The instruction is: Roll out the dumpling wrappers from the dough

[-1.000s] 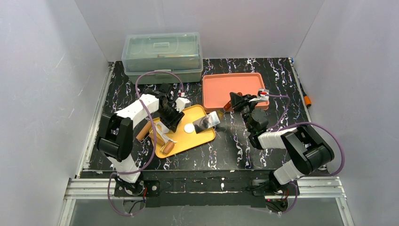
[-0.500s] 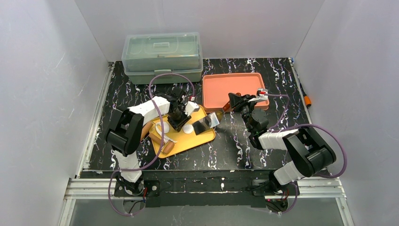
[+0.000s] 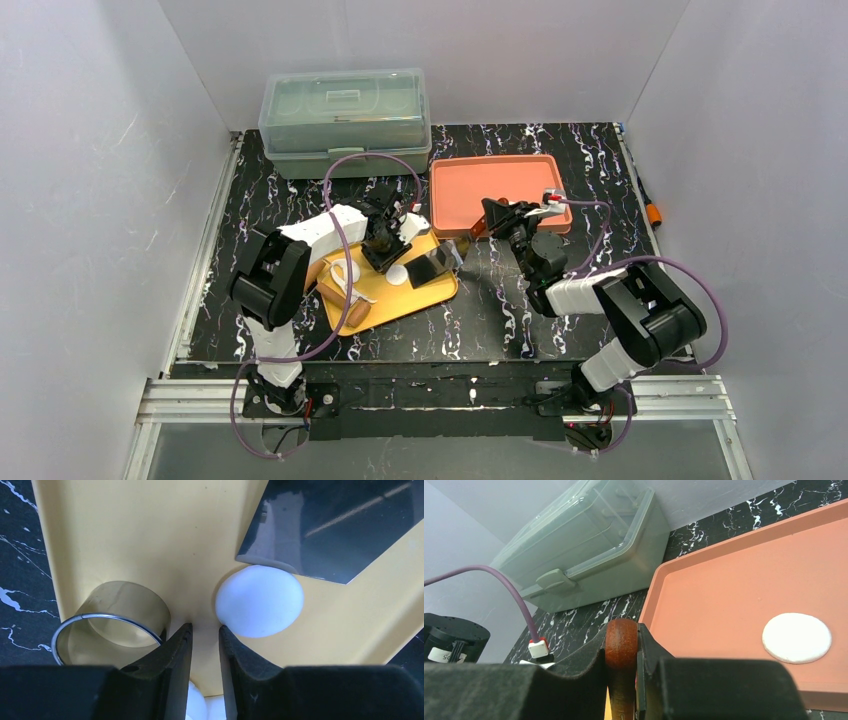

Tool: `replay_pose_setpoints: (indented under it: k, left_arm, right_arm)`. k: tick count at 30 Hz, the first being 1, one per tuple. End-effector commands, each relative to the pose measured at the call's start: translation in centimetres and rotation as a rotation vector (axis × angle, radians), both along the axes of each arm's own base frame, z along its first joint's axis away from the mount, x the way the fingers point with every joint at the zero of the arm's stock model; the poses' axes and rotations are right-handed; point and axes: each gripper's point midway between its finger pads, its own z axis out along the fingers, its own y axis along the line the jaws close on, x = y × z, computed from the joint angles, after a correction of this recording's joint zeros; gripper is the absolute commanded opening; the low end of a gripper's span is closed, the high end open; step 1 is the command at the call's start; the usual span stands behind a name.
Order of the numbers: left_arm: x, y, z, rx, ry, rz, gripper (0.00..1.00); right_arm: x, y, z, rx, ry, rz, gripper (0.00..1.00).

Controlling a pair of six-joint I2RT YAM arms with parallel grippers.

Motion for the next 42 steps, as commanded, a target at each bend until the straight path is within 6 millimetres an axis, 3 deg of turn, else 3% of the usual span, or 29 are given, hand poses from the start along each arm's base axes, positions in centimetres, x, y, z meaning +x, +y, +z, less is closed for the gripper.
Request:
replay_pose_setpoints:
  k: [1, 9, 14, 16, 19, 27, 33, 42]
  left_arm:
    - [-1.1, 0.1, -1.3, 0.013, 0.059, -0.019, 0.25]
    - [-1.5, -0.1, -1.1, -0.003, 0.067, -0.017, 0.24]
    - [-1.1, 0.7, -1.3, 0.034, 0.037, -0.026, 0.24]
    - [-1.0, 0.9, -1.3, 0.041, 0.029, -0.027, 0.24]
    - [-0.9, 0.9, -1.3, 0.042, 0.025, -0.029, 0.24]
    - [-0.8, 0.9, -1.0, 0.042, 0.014, -0.027, 0.24]
    - [-0.8, 0.8, -0.9, 0.034, 0.009, -0.022, 0.24]
    - [-0.7, 0.8, -0.6, 0.03, 0.003, -0.017, 0.24]
  right_arm:
    - [0.2, 1.5, 1.2, 0.022, -0.044, 0.036, 0.01]
    - [0.3, 2.5, 1.1, 0.04, -0.046, 0.05, 0.01]
    - [0.4, 0.2, 3.2, -0.042, -0.11, -0.058, 0.01]
    - [0.8, 0.2, 3.9, -0.132, -0.124, -0.065, 0.01]
    - [1.5, 1.5, 4.5, -0.183, -0.181, -0.002, 0.01]
    - [3.3, 6.9, 3.4, -0.269, -0.262, 0.298, 0.01]
    - [3.3, 9.6, 3.3, -0.266, -0.294, 0.475, 0.01]
    - [4.3, 10.4, 0.3, -0.282, -0.157, 0.555, 0.01]
